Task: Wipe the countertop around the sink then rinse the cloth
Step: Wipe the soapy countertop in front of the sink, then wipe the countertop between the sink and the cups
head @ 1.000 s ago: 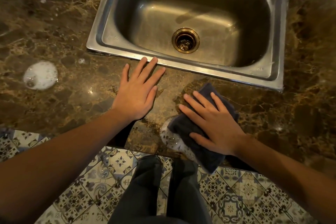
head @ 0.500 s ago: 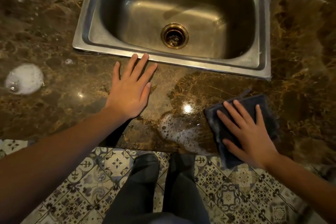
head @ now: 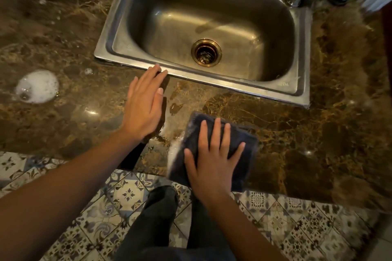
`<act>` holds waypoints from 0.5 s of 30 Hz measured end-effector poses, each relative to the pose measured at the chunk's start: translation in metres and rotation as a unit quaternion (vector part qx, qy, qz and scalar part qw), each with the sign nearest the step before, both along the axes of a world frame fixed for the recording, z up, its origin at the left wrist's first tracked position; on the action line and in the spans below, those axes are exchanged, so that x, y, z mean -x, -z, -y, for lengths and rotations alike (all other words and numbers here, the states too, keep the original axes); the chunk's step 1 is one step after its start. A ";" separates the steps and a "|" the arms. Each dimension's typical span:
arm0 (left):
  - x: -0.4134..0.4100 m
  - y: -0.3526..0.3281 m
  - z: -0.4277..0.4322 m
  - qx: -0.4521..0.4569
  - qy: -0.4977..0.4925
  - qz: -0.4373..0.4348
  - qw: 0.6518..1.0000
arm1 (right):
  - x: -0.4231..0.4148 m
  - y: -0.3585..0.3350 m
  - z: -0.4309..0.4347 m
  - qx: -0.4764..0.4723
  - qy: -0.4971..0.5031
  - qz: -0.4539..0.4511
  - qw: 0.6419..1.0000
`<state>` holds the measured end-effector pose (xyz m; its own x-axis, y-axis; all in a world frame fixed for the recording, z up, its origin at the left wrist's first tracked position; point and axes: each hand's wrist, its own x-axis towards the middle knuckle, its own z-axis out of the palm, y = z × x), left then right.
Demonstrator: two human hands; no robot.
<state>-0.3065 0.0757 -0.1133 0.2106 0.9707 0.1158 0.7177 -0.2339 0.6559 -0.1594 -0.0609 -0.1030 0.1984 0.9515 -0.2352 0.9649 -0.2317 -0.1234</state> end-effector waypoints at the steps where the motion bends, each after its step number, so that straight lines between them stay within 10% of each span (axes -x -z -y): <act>1: 0.000 -0.001 0.001 0.003 -0.021 0.000 1.000 | 0.006 0.000 -0.005 0.000 0.015 -0.009 1.000; 9: 0.052 0.001 0.051 0.100 -0.068 -0.308 0.944 | -0.045 -0.018 -0.005 -0.015 -0.192 -0.053 0.980; 15: 0.051 0.009 0.065 0.127 -0.169 -0.311 0.926 | -0.077 -0.003 -0.035 -0.041 -0.453 -0.013 0.891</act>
